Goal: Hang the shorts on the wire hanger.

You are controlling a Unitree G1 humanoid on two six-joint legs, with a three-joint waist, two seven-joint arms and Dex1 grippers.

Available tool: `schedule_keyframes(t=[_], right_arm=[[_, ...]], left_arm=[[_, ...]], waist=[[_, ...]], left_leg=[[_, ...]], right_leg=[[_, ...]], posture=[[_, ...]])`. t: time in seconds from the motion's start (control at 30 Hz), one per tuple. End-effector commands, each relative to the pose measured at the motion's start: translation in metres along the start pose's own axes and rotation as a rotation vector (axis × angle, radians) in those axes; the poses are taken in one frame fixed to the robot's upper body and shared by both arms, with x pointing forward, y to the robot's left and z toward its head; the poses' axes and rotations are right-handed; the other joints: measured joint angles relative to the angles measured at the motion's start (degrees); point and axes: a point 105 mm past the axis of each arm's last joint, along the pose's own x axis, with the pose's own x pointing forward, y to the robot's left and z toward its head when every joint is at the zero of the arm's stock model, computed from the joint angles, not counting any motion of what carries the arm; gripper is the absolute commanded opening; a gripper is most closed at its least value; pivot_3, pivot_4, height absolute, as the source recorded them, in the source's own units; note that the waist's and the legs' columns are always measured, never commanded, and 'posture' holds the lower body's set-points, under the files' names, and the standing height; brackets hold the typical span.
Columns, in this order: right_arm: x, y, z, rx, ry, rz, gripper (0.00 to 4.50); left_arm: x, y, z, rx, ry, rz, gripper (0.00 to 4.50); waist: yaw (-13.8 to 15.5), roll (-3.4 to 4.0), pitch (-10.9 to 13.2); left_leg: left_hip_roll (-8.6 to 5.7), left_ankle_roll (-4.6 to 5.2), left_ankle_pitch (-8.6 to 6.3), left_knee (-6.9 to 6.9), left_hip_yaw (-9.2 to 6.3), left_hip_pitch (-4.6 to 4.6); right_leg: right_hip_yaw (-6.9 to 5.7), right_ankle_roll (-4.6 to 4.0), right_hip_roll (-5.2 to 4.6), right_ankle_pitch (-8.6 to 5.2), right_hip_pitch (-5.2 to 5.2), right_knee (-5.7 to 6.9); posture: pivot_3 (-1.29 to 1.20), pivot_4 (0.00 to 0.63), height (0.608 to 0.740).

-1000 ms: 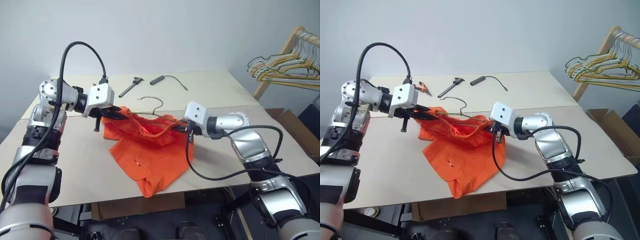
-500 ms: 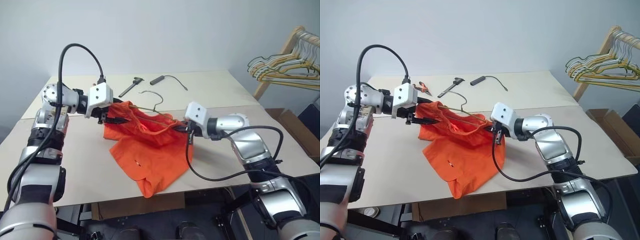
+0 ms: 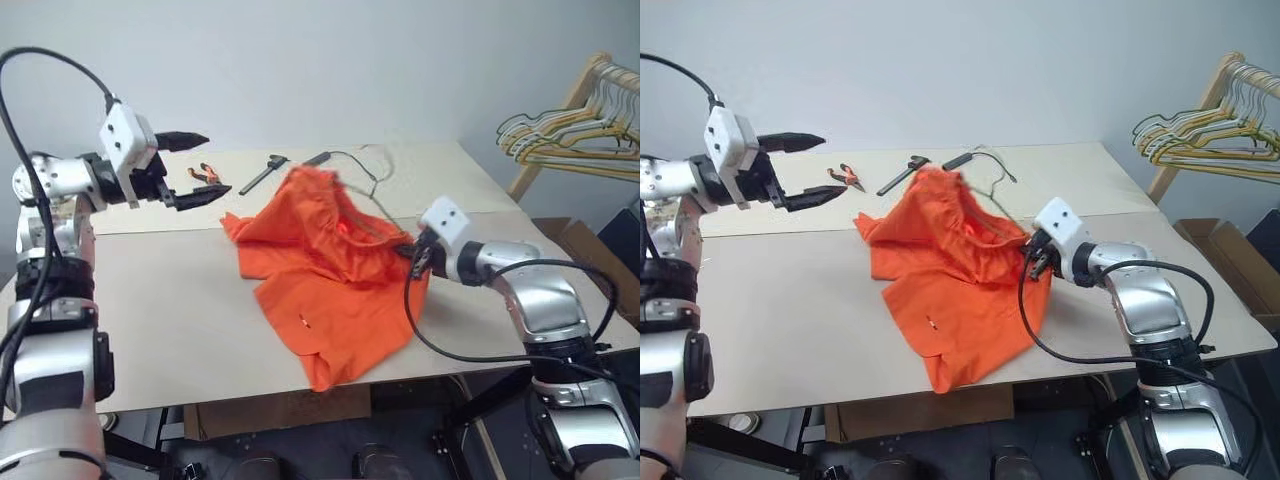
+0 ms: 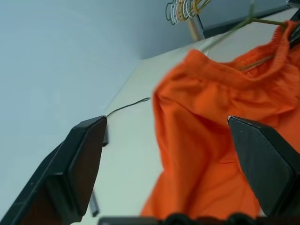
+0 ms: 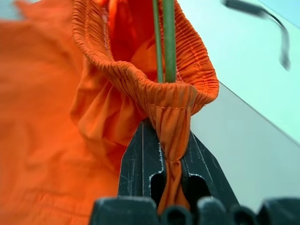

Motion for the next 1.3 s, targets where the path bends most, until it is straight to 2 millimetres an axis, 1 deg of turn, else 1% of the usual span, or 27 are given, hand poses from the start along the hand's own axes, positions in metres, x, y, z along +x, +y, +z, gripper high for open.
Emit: schedule_keyframes(t=[0.03, 0.1, 0.17, 0.2, 0.23, 0.27, 0.3, 0.37, 0.4, 0.43, 0.5, 0.6, 0.7, 0.8, 0.9, 1.07, 1.13, 1.2, 1.3], right_arm=[[-0.020, -0.011, 0.008, 0.093, 0.006, -0.124, 0.00], [-0.025, -0.017, 0.000, 0.187, 0.069, -0.195, 0.00], [-0.030, -0.030, -0.012, 0.304, 0.134, -0.341, 0.00], [-0.033, -0.034, -0.016, 0.337, 0.155, -0.396, 0.00], [-0.036, -0.041, -0.021, 0.414, 0.175, -0.468, 0.00], [-0.039, -0.046, -0.025, 0.468, 0.194, -0.533, 0.00], [-0.044, -0.053, -0.032, 0.507, 0.221, -0.633, 0.00], [-0.052, -0.060, -0.041, 0.556, 0.252, -0.766, 0.00], [-0.056, -0.062, -0.045, 0.618, 0.245, -0.823, 0.00], [-0.059, -0.063, -0.048, 0.664, 0.239, -0.854, 0.00], [-0.066, -0.065, -0.060, 0.702, 0.279, -0.965, 0.00], [-0.076, -0.068, -0.069, 0.732, 0.324, -1.101, 0.00], [-0.090, -0.079, -0.071, 0.760, 0.317, -1.232, 0.00], [-0.105, -0.093, -0.066, 0.777, 0.286, -1.344, 0.00], [-0.116, -0.106, -0.059, 0.776, 0.243, -1.432, 0.00], [-0.135, -0.127, -0.037, 0.753, 0.137, -1.561, 0.00], [-0.140, -0.133, -0.029, 0.735, 0.104, -1.590, 0.00], [-0.143, -0.140, -0.027, 0.754, 0.089, -1.601, 0.00], [-0.146, -0.152, -0.031, 0.827, 0.085, -1.599, 0.00]], left_arm=[[-0.003, -0.011, 0.026, -0.071, -0.192, 0.000, 4.47], [-0.007, -0.025, 0.034, -0.140, -0.280, -0.046, 4.47], [-0.009, -0.043, 0.045, -0.217, -0.397, -0.120, 4.47], [-0.010, -0.049, 0.050, -0.242, -0.435, -0.141, 4.47], [-0.011, -0.053, 0.054, -0.273, -0.482, -0.153, 4.47], [-0.011, -0.056, 0.057, -0.289, -0.509, -0.155, 4.47], [-0.010, -0.058, 0.059, -0.300, -0.525, -0.153, 4.47], [-0.009, -0.063, 0.060, -0.314, -0.536, -0.150, 4.47], [-0.008, -0.064, 0.060, -0.322, -0.541, -0.148, 4.47], [-0.007, -0.065, 0.061, -0.328, -0.544, -0.145, 4.47], [-0.006, -0.067, 0.062, -0.346, -0.565, -0.137, 4.47], [-0.006, -0.069, 0.063, -0.354, -0.576, -0.128, 4.47], [-0.005, -0.069, 0.063, -0.351, -0.569, -0.119, 4.47], [-0.006, -0.069, 0.066, -0.355, -0.583, -0.116, 4.47], [-0.007, -0.069, 0.069, -0.355, -0.605, -0.120, 4.47], [-0.005, -0.071, 0.072, -0.350, -0.620, -0.127, 4.47], [-0.004, -0.072, 0.073, -0.349, -0.619, -0.131, 4.47], [-0.003, -0.073, 0.072, -0.351, -0.621, -0.132, 4.47], [-0.002, -0.074, 0.072, -0.353, -0.621, -0.129, 4.47]], waist=[[-0.2, 0.00, 0.0], [-0.7, -0.02, 0.0], [-1.3, -0.03, 0.0], [-1.6, -0.03, 0.0], [-1.7, -0.03, 0.0], [-1.8, -0.02, 0.0], [-2.1, 0.01, 0.0], [-2.5, 0.04, -0.1], [-2.6, 0.06, -0.1], [-2.7, 0.06, -0.1], [-2.9, 0.08, -0.1], [-3.2, 0.19, -0.2], [-3.7, 0.36, -0.3], [-4.2, 0.54, -0.3], [-4.7, 0.55, -0.4], [-5.5, 0.62, -0.4], [-5.7, 0.63, -0.4], [-5.9, 0.63, -0.4], [-6.1, 0.64, -0.4]], left_leg=[[0.03, 0.00, 0.00, 0.00, -0.01, -0.03], [0.04, 0.00, 0.00, 0.00, -0.04, -0.07], [0.03, 0.00, 0.00, 0.02, -0.07, -0.06], [0.02, -0.01, -0.01, 0.06, -0.11, -0.07], [0.02, -0.01, -0.01, 0.05, -0.16, -0.02], [-0.01, -0.01, -0.01, 0.05, -0.22, 0.01], [-0.01, -0.01, -0.01, 0.04, -0.25, 0.06], [-0.03, -0.01, 0.00, 0.00, -0.29, 0.12], [-0.04, -0.02, 0.00, -0.04, -0.30, 0.14], [-0.04, -0.02, 0.00, -0.05, -0.31, 0.14], [-0.05, -0.02, 0.00, -0.08, -0.32, 0.13], [-0.06, -0.02, 0.00, -0.08, -0.31, 0.13], [-0.07, -0.02, 0.00, -0.08, -0.31, 0.17], [-0.11, -0.02, 0.00, -0.11, -0.32, 0.20], [-0.11, -0.02, 0.00, -0.16, -0.35, 0.21], [-0.11, -0.02, 0.00, -0.18, -0.34, 0.23], [-0.11, -0.02, 0.00, -0.19, -0.36, 0.24], [-0.11, -0.02, 0.00, -0.20, -0.37, 0.24], [-0.11, -0.01, 0.00, -0.20, -0.36, 0.26]], right_leg=[[-0.02, -0.01, 0.01, 0.01, -0.01, 0.00], [-0.02, -0.01, 0.01, 0.01, -0.02, 0.02], [-0.01, -0.01, 0.00, 0.01, -0.02, -0.02], [0.00, -0.01, 0.00, 0.01, -0.01, -0.03], [0.06, -0.01, -0.02, 0.01, 0.00, -0.03], [0.09, -0.01, -0.03, 0.01, 0.00, -0.05], [0.13, -0.01, -0.03, 0.01, 0.00, -0.03], [0.14, -0.01, -0.03, 0.01, 0.02, -0.02], [0.14, -0.01, -0.02, 0.01, 0.02, -0.03], [0.14, -0.01, -0.02, 0.01, 0.03, -0.04], [0.14, -0.01, -0.02, 0.01, 0.03, -0.06], [0.18, -0.01, -0.04, 0.01, 0.02, -0.05], [0.19, -0.01, -0.04, 0.01, 0.03, -0.05], [0.19, -0.01, -0.05, 0.01, 0.07, -0.09], [0.19, -0.01, -0.05, 0.00, 0.07, -0.12], [0.22, -0.01, -0.04, 0.01, 0.09, -0.14], [0.23, -0.01, -0.04, 0.00, 0.12, -0.15], [0.24, 0.00, -0.04, 0.00, 0.12, -0.19], [0.26, 0.00, -0.04, 0.00, 0.15, -0.21]], posture=[[-0.06, 0.000, 0.740], [-0.07, 0.000, 0.740], [-0.08, 0.000, 0.740], [-0.08, 0.000, 0.740], [-0.08, 0.000, 0.740], [-0.08, 0.000, 0.740], [-0.08, 0.000, 0.740], [-0.08, 0.000, 0.740], [-0.08, 0.000, 0.740], [-0.08, 0.000, 0.740], [-0.07, 0.000, 0.740], [-0.07, 0.000, 0.740], [-0.07, 0.000, 0.740], [-0.07, 0.000, 0.740], [-0.06, 0.000, 0.740], [-0.06, 0.000, 0.740], [-0.06, 0.000, 0.740], [-0.06, 0.000, 0.740], [-0.06, 0.000, 0.740]])
